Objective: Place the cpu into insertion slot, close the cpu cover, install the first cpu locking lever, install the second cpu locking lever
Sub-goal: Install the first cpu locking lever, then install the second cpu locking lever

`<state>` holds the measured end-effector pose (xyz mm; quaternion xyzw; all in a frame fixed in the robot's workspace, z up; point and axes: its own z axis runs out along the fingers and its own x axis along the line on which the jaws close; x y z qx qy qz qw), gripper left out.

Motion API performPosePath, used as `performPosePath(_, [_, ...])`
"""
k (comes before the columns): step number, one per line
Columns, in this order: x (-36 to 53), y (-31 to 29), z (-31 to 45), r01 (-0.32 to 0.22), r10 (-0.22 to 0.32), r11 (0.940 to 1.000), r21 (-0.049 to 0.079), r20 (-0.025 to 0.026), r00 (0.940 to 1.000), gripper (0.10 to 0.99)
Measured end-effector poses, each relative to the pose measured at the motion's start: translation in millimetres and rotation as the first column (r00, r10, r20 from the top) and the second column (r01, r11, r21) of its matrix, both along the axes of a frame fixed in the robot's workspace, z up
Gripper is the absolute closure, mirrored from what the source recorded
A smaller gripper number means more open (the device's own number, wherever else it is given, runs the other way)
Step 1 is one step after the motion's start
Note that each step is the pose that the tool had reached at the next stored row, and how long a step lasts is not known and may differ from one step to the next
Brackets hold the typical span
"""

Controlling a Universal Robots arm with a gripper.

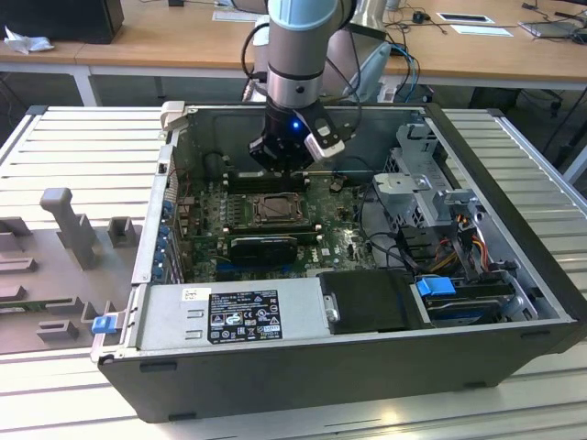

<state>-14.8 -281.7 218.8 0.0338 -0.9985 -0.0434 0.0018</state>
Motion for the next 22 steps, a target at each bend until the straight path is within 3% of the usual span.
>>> performPosePath(1, [0.0,-0.1,5.8,0.0,0.0,1.0,-0.001,-0.0003,1.0,0.98])
performPosePath(2, [0.0,0.0,6.7,0.0,0.0,1.0,0.0,-0.0001,1.0,0.98])
performPosePath(17, [0.0,-7.7,7.8,0.0,0.0,1.0,-0.001,-0.0003,1.0,0.98])
performPosePath(19, [0.0,-7.7,13.7,0.0,0.0,1.0,-0.001,-0.0002,1.0,0.98])
performPosePath(22, [0.1,-7.7,30.3,0.0,0.0,1.0,-0.003,-0.0002,1.0,0.98])
